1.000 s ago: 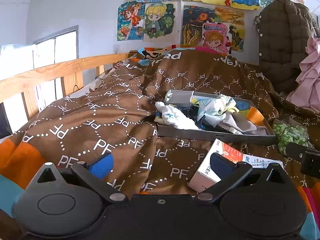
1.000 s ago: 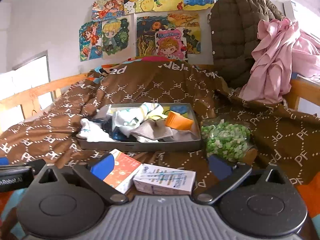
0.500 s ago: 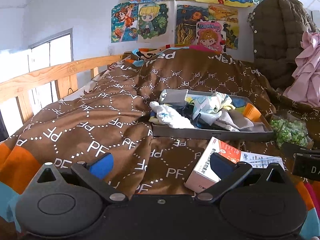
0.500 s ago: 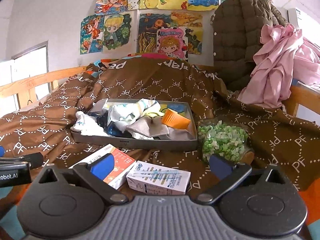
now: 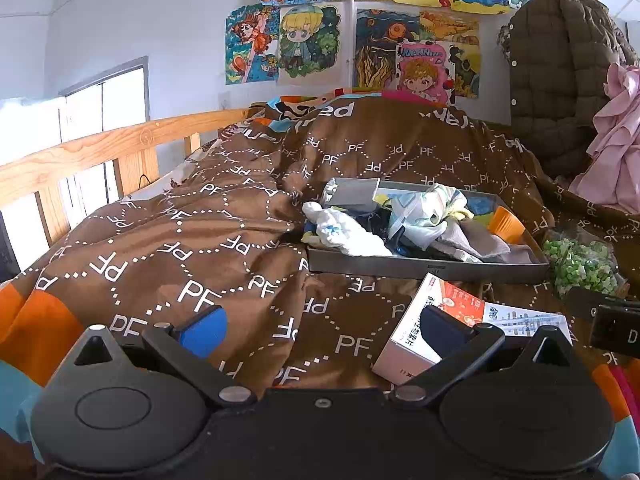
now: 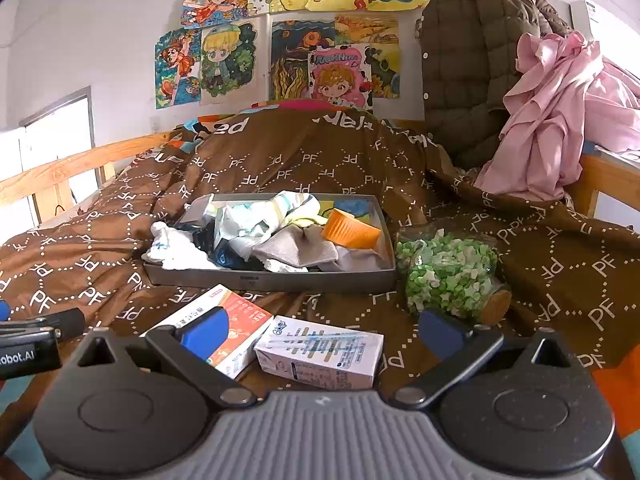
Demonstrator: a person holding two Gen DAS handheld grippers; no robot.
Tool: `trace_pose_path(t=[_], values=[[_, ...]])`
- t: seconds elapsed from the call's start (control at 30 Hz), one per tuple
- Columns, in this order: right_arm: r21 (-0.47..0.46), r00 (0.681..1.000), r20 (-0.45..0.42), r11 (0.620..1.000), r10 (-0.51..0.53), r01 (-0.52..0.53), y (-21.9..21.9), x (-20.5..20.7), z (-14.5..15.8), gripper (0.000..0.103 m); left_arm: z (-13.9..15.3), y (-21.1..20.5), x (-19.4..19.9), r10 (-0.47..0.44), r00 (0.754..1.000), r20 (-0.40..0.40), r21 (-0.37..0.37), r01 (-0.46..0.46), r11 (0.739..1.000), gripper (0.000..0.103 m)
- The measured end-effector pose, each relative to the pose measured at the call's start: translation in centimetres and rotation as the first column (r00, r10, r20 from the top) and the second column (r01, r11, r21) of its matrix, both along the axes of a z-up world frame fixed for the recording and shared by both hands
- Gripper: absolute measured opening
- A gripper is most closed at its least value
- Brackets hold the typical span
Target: Organize soft objects
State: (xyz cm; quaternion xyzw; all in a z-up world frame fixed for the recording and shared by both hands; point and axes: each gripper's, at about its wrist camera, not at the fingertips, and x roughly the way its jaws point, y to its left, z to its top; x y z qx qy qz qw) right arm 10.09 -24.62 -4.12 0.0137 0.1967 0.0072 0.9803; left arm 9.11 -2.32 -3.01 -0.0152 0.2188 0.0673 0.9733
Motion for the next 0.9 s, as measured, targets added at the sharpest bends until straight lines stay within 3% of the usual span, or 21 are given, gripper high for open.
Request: trace_pose_path(t=[0.9], values=[[-0.003, 1.0, -0.006, 1.0, 0.007, -0.007, 0.33, -0.07, -0.15, 0.103, -0.01, 0.02, 0.06, -0.002, 1.0, -0.002, 0.0, 0.002, 1.0, 0.102]])
